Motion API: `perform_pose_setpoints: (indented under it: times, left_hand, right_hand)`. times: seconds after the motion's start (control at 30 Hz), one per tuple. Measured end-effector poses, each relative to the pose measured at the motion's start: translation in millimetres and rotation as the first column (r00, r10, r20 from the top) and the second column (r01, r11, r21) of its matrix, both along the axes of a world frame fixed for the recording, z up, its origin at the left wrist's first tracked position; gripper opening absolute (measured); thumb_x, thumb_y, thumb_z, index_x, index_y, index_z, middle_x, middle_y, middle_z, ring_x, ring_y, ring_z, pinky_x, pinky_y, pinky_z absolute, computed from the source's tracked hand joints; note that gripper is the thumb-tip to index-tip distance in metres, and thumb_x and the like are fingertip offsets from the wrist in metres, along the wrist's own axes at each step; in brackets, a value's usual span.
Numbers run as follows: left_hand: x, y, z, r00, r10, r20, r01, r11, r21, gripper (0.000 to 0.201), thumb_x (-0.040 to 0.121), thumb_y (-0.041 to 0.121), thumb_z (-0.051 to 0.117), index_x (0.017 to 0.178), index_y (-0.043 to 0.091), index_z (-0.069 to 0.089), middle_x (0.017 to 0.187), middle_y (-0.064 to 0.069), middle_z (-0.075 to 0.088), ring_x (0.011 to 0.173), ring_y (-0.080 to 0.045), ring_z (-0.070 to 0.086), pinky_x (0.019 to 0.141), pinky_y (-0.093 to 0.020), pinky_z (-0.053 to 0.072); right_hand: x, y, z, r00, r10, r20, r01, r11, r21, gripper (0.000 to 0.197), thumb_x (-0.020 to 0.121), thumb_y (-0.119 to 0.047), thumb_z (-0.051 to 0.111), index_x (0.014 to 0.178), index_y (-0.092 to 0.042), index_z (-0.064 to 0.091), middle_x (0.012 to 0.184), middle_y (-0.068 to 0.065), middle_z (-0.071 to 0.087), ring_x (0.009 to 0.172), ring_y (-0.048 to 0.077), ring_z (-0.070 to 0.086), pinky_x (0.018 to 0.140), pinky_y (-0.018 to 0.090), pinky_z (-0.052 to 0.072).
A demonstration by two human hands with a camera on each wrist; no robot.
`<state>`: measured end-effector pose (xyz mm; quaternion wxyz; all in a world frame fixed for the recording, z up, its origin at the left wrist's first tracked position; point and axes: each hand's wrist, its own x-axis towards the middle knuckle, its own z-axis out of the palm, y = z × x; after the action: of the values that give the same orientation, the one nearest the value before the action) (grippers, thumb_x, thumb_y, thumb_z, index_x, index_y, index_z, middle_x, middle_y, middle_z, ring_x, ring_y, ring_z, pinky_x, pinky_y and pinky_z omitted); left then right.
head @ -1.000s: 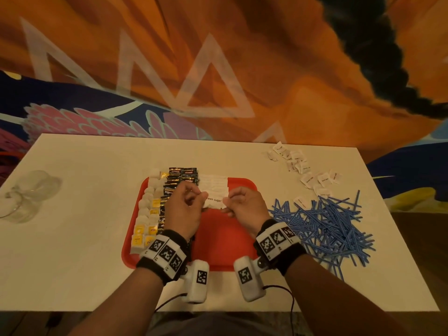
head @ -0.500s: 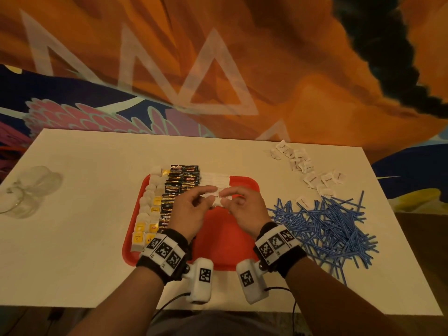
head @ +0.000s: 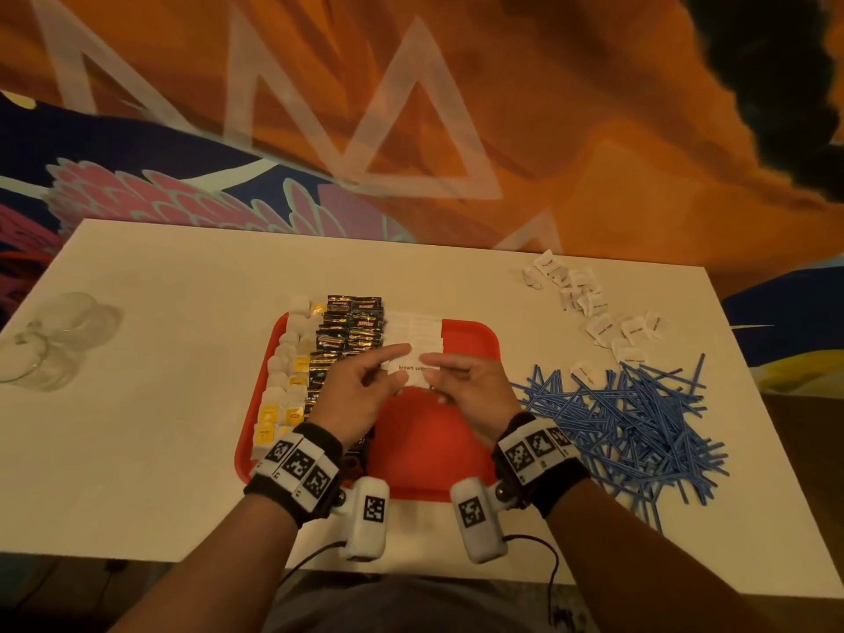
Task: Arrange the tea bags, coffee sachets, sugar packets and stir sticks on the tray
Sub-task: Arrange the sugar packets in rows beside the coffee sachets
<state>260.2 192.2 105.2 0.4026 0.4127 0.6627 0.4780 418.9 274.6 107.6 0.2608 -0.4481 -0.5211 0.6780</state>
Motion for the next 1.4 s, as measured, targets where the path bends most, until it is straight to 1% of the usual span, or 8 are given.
perform_pose_setpoints:
  times: [0.13, 0.37, 0.63, 0.73, 0.87, 1.07, 1.23, 1.4]
  left_hand:
    - [-7.4, -2.1, -9.8, 1.000, -0.014, -0.008, 0.014, 0.998, -0.060, 0.041, 0.090, 0.010, 0.071, 0.113, 0.044, 0.067, 0.063, 0.008, 0.058, 0.070, -0.017, 0.060, 0.073, -0.030, 0.051]
    - [-24.0, -1.4, -28.9, 0.995, -0.042, -0.089, 0.024, 0.981, -0.191, 0.040, 0.092, 0.010, 0.070, 0.120, 0.038, 0.066, 0.056, 0.012, 0.062, 0.062, -0.015, 0.063, 0.070, -0.032, 0.057]
    - [-62.9, -15.1, -44.4, 0.991, 0.089, -0.099, -0.115, 0.951, -0.288, 0.045, 0.093, 0.013, 0.067, 0.123, 0.046, 0.066, 0.106, -0.002, 0.073, 0.087, -0.024, 0.069, 0.078, -0.035, 0.061]
    - [-78.8, -25.3, -41.6, 0.988, 0.128, -0.083, -0.147, 0.944, -0.295, 0.043, 0.094, 0.009, 0.065, 0.127, 0.038, 0.065, 0.121, 0.007, 0.067, 0.088, -0.003, 0.064, 0.079, -0.010, 0.053]
    - [-94.9, -38.1, -38.8, 0.980, 0.156, -0.122, -0.186, 0.937, -0.296, 0.042, 0.094, 0.010, 0.066, 0.124, 0.040, 0.064, 0.108, -0.007, 0.074, 0.083, -0.008, 0.065, 0.085, -0.021, 0.054]
    - [-111.7, -48.1, -45.1, 0.973, 0.169, -0.155, -0.214, 0.916, -0.339, 0.039, 0.094, 0.014, 0.066, 0.123, 0.041, 0.064, 0.090, -0.008, 0.072, 0.075, -0.010, 0.063, 0.092, -0.039, 0.054]
    - [-121.8, -48.8, -56.1, 0.970, 0.192, -0.149, -0.235, 0.901, -0.365, 0.039, 0.092, 0.017, 0.068, 0.119, 0.045, 0.065, 0.079, 0.001, 0.067, 0.081, -0.019, 0.068, 0.091, -0.041, 0.056]
    - [-126.2, -48.5, -61.7, 0.971, 0.182, -0.157, -0.227, 0.906, -0.356, 0.040, 0.094, 0.016, 0.066, 0.113, 0.051, 0.064, 0.097, -0.004, 0.072, 0.085, -0.021, 0.070, 0.089, -0.044, 0.057]
  right_hand:
    - [-5.1, 0.7, -12.2, 0.998, -0.050, 0.024, 0.052, 0.994, -0.099, 0.043, 0.085, -0.006, 0.073, 0.122, -0.025, 0.062, 0.100, 0.010, 0.071, 0.066, 0.006, 0.066, 0.057, 0.021, 0.048]
    - [-20.2, 6.0, -36.7, 0.983, 0.037, 0.179, 0.016, 0.959, -0.282, 0.035, 0.082, -0.011, 0.077, 0.112, 0.000, 0.064, 0.094, 0.012, 0.073, 0.065, 0.011, 0.068, 0.054, 0.020, 0.050]
    - [-41.4, 25.1, -92.8, 0.880, 0.004, 0.475, 0.097, 0.977, -0.189, 0.037, 0.084, -0.023, 0.076, 0.117, -0.012, 0.064, 0.078, 0.001, 0.073, 0.082, 0.015, 0.071, 0.081, 0.034, 0.059]
    - [-53.3, 32.5, -109.8, 0.856, -0.021, 0.517, 0.127, 0.977, -0.169, 0.039, 0.084, -0.026, 0.076, 0.119, -0.012, 0.065, 0.079, 0.000, 0.074, 0.080, 0.011, 0.070, 0.076, 0.028, 0.058]
    - [-69.1, 41.7, -122.2, 0.826, -0.060, 0.560, 0.158, 0.979, -0.127, 0.032, 0.085, -0.027, 0.075, 0.114, -0.018, 0.065, 0.076, -0.002, 0.072, 0.064, 0.001, 0.064, 0.049, 0.012, 0.045]
    - [-84.5, 44.1, -137.6, 0.668, -0.074, 0.740, 0.082, 0.996, 0.025, 0.028, 0.080, -0.037, 0.078, 0.080, -0.017, 0.058, 0.084, -0.003, 0.064, 0.079, 0.014, 0.058, 0.062, 0.026, 0.047]
    - [-83.2, 42.1, -131.0, 0.664, -0.135, 0.736, 0.083, 0.991, 0.107, 0.025, 0.084, -0.030, 0.074, 0.085, -0.015, 0.053, 0.079, -0.002, 0.058, 0.062, 0.005, 0.047, 0.048, 0.020, 0.030]
    - [-99.6, 43.4, -128.6, 0.650, -0.042, 0.759, -0.283, 0.913, 0.293, 0.009, 0.094, -0.015, 0.056, 0.093, -0.017, 0.064, 0.094, -0.002, 0.055, 0.083, 0.010, 0.049, 0.065, 0.017, 0.037]
